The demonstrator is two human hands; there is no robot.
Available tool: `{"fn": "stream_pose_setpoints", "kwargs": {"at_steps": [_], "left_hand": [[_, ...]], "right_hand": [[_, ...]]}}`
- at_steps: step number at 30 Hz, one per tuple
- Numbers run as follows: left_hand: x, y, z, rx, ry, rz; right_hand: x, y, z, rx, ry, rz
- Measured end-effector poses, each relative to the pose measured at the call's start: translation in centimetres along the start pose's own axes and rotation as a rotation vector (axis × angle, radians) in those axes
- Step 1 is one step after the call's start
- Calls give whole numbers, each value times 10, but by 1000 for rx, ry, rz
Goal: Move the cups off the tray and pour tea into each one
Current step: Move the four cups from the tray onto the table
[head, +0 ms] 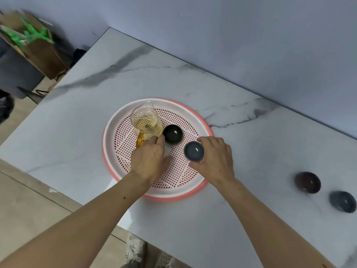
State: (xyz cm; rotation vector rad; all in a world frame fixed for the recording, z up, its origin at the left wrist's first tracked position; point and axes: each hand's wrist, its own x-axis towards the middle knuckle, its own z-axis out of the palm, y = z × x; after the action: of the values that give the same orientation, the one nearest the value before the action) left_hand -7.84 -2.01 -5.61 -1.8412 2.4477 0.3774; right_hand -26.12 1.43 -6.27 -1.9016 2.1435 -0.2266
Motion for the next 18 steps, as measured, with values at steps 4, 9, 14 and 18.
{"fn": "stream_pose_setpoints", "kwargs": {"at_steps": [4, 9, 14, 18], "left_hand": [[7, 3, 17, 10, 42, 18], [32, 9, 33, -19, 12, 25], [47, 9, 40, -29, 22, -21], [47, 7, 39, -9, 51, -20]], "right_hand": [[2, 5, 16, -62, 4, -40], [3, 11, 28, -145, 97, -41], [3, 15, 35, -116, 101, -4], [4, 16, 36, -86, 99, 6]]}}
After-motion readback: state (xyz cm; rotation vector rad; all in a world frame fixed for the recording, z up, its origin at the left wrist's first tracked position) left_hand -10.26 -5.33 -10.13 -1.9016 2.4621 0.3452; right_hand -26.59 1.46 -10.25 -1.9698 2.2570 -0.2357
